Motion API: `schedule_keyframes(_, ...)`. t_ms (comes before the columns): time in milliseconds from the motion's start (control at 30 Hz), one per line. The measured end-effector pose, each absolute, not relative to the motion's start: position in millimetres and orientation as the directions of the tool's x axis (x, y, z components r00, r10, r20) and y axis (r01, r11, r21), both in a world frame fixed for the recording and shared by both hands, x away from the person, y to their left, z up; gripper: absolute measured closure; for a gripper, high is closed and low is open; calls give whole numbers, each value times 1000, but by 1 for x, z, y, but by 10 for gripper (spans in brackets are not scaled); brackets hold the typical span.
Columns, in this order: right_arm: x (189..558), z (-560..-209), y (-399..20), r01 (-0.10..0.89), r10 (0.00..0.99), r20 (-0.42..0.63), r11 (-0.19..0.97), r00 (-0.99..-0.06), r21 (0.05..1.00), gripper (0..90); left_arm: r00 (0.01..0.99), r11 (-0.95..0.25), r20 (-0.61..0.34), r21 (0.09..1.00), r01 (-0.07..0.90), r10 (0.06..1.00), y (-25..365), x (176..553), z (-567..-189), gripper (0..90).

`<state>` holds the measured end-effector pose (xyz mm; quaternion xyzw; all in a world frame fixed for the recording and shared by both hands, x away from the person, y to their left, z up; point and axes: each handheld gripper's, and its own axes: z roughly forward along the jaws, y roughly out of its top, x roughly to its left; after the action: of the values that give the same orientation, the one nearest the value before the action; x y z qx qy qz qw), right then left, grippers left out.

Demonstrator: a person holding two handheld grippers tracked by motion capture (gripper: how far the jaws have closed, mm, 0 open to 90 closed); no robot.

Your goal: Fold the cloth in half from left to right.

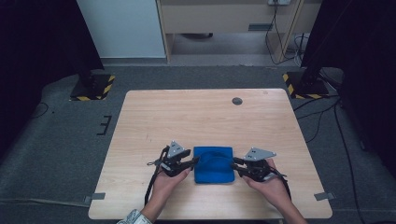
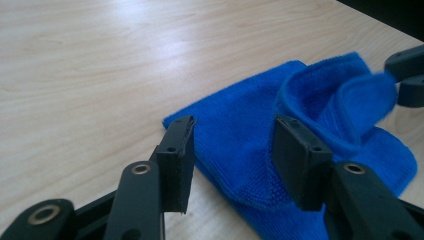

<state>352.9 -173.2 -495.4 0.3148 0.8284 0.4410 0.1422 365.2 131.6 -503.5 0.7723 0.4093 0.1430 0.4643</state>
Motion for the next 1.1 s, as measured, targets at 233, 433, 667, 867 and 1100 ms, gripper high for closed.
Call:
schedule_keyframes(233, 347, -482, -177, 388, 652, 62, 371, -756, 844, 638, 630, -246, -147, 835, 492, 763, 133, 364, -504, 517)
schedule_keyframes(433, 361, -485, -167, 404, 672, 64, 363, -737, 840, 577, 656, -316, -107, 811, 493, 747, 131, 356, -509, 510)
schedule_keyframes(667, 356, -499, -156, 404, 665, 28, 420, -747, 813, 470, 683, -390, -75, 774, 499, 726, 129, 348, -518, 498)
schedule_keyframes(867, 356, -502, -155, 411, 682, 15, 422, -731, 808, 315, 686, -400, -35, 791, 464, 727, 127, 348, -511, 407)
schedule_keyframes(1100, 355, -499, -154, 400, 701, 10, 395, -713, 827, 125, 686, -417, -8, 789, 451, 727, 127, 351, -505, 181)
